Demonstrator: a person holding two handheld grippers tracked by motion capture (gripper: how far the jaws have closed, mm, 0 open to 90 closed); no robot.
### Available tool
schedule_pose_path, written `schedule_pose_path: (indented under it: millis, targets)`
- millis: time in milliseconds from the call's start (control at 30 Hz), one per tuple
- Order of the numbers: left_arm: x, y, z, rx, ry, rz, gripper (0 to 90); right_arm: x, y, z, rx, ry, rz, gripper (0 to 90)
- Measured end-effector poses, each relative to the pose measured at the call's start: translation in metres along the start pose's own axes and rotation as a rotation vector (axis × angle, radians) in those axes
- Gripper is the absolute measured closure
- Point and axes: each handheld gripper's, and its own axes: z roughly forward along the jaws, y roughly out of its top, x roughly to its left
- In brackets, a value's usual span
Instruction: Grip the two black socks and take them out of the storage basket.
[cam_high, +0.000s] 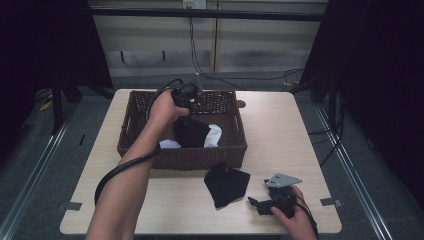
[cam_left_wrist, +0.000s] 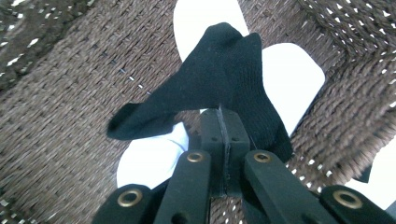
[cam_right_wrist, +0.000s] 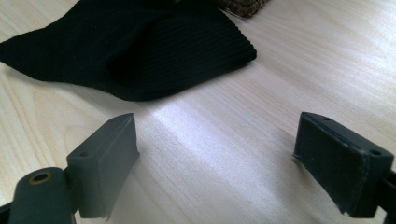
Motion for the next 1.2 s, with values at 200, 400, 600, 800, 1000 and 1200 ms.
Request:
schedule_pose_path:
  millis: [200,400,600,800,1000,1200]
  targets:
    - [-0.006,0.001,-0.019,0.003,0.005,0.022,90.0,0.000,0.000,0.000,0.000,0.000,0.000,12.4]
    - [-0.013,0.003,-0.042,0.009,0.011,0.045,90.0,0.000,0.000,0.000,0.000,0.000,0.000,12.4]
    - [-0.024,0.001,-0.066,0.021,0.006,0.083,90.0,0.000,0.000,0.000,0.001,0.001,0.001,12.4]
    - [-0.039,-0.001,-0.090,0.041,-0.010,0.135,90.0,0.000,0.000,0.000,-0.001,0.000,-0.002,12.4]
    - [-0.060,-0.008,-0.112,0.058,-0.021,0.195,90.0,0.000,0.000,0.000,0.002,0.000,-0.003,12.4]
    - [-0.098,-0.021,-0.136,0.043,-0.033,0.285,90.0,0.000,0.000,0.000,0.004,0.001,0.000,12.4]
